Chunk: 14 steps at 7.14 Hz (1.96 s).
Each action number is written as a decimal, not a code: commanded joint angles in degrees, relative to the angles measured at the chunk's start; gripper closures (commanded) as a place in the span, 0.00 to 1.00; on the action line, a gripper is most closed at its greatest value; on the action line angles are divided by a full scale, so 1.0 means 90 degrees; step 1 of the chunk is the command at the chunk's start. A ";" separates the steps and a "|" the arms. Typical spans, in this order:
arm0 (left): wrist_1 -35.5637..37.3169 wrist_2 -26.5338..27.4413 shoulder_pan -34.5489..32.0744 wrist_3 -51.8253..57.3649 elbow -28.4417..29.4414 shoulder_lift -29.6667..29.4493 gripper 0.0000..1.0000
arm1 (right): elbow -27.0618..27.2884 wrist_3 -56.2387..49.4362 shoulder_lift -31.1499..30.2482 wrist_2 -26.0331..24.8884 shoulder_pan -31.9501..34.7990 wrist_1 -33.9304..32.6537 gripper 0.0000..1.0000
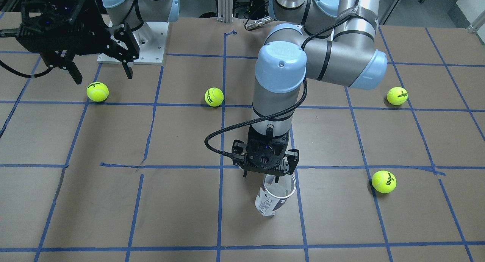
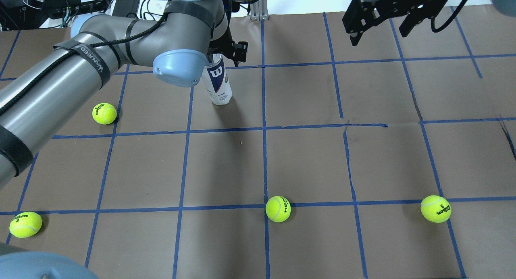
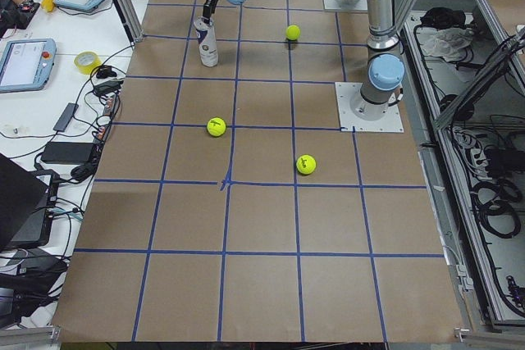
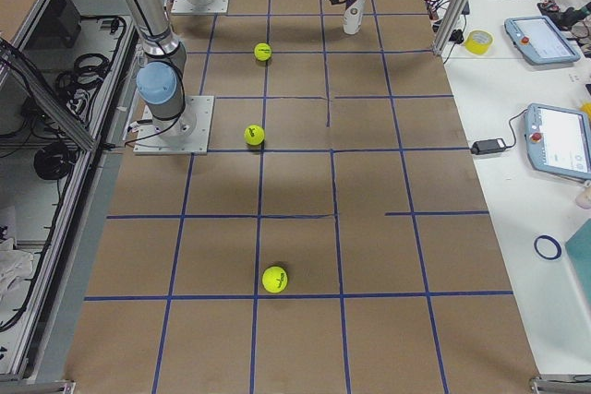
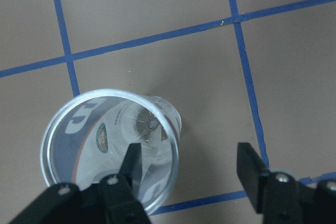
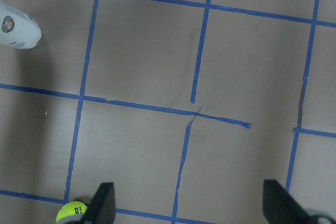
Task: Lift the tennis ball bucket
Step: 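Lower the upright can onto the table with the left gripper, then open the left gripper and raise it away from the can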
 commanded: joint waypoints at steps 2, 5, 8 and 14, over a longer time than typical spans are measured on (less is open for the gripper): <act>-0.2850 -0.0014 0.0666 0.0045 0.1242 0.0608 0.00 | -0.0006 -0.0029 -0.0014 0.0017 -0.0182 -0.0027 0.00; -0.3600 -0.0043 0.1752 0.0387 0.0731 0.1341 0.00 | 0.0024 0.0019 -0.0024 0.0017 -0.0173 0.0022 0.00; -0.3581 -0.0083 0.2193 0.0494 -0.0275 0.2102 0.00 | 0.0082 0.0069 -0.0063 0.0036 -0.0153 0.0022 0.00; -0.3571 -0.0259 0.2370 0.1149 -0.0669 0.2593 0.00 | 0.0258 -0.0029 -0.0151 -0.0002 -0.0153 -0.0105 0.13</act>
